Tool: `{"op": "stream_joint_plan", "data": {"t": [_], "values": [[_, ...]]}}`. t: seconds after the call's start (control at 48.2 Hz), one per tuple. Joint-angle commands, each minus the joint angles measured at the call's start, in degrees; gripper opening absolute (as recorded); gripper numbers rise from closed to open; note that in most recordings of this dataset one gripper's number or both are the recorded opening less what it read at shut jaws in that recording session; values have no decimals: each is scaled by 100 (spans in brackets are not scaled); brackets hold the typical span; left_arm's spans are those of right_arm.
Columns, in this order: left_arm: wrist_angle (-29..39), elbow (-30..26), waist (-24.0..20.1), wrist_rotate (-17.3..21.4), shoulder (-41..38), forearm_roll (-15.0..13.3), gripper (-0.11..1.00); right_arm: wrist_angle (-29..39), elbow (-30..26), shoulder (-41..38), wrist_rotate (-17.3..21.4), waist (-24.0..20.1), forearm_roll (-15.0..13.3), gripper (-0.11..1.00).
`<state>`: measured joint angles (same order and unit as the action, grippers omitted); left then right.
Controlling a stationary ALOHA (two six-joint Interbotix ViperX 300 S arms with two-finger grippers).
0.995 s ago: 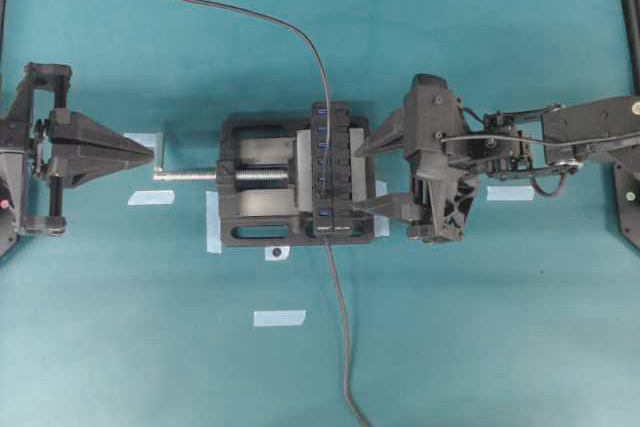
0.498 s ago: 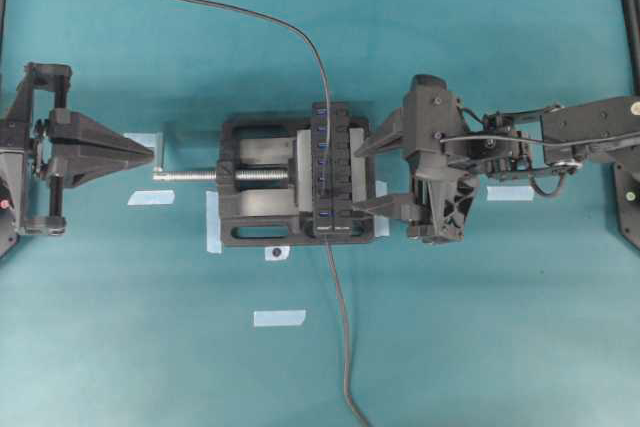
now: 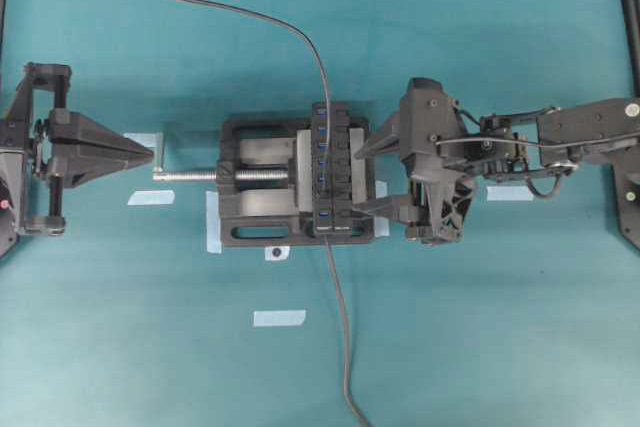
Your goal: Insert the USB into the second port from the front of the fixed hub.
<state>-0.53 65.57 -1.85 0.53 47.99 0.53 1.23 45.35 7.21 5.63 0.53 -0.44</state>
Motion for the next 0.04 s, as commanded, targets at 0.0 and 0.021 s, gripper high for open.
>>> {"op": "stream_joint_plan", "data": {"t": [0.0,0.021], "values": [[-44,-79,-18,-9,-18,9,0,-26,-79,44,53,9,9,86],[-53,-79,-9,-9,-18,9,0,-26,-79,44,53,9,9,86]]}}
